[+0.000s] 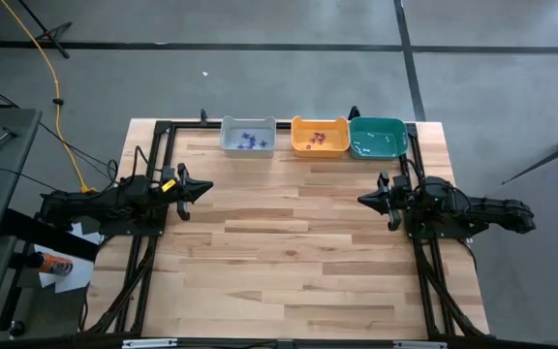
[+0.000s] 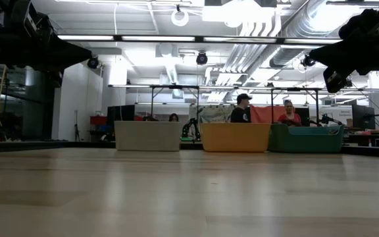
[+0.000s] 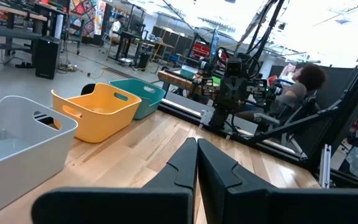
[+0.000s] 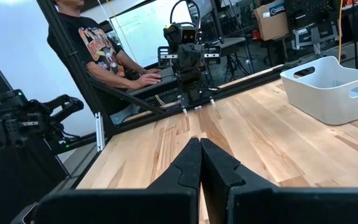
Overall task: Sort Halloween decoration
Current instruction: Return to Home Position
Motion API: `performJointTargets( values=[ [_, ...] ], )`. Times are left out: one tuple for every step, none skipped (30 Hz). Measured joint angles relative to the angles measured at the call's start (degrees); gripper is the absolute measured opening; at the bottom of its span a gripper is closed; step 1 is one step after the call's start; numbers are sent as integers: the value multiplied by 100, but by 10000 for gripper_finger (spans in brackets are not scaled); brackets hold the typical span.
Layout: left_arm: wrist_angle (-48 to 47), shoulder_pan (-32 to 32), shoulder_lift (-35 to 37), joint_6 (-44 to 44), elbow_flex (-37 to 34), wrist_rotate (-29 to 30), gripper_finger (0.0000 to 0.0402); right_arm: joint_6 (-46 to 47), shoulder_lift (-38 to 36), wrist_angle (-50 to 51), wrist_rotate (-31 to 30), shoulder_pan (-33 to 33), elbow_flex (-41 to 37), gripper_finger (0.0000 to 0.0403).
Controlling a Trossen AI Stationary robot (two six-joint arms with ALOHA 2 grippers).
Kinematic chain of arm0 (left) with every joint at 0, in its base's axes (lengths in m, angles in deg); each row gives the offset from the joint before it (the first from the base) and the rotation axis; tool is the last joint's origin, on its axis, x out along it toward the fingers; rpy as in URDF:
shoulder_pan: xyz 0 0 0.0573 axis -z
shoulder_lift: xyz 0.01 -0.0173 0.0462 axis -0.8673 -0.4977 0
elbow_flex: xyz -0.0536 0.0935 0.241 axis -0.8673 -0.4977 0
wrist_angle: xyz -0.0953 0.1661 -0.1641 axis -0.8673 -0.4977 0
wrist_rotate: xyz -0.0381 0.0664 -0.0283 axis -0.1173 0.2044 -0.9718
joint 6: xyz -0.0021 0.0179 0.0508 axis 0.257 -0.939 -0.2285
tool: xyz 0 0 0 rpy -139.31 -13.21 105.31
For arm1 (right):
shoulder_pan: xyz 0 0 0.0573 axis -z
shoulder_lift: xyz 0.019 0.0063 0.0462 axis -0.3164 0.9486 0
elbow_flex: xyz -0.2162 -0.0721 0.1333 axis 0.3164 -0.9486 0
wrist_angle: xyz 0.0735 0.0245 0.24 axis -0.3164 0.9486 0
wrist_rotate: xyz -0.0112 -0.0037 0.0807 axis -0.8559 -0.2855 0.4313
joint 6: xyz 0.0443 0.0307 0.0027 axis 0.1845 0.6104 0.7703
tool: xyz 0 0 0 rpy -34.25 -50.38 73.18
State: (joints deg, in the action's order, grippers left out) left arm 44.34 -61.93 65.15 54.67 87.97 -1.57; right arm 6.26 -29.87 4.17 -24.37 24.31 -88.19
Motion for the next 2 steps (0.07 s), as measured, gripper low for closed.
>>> performJointTargets(
  values=[
    [0, -2, 0, 1, 0, 0, 1, 0, 2, 1, -1, 0, 0, 0],
    [0, -1, 0, -1, 0, 0, 1, 0, 0, 1, -2, -1, 0, 0]
  ],
)
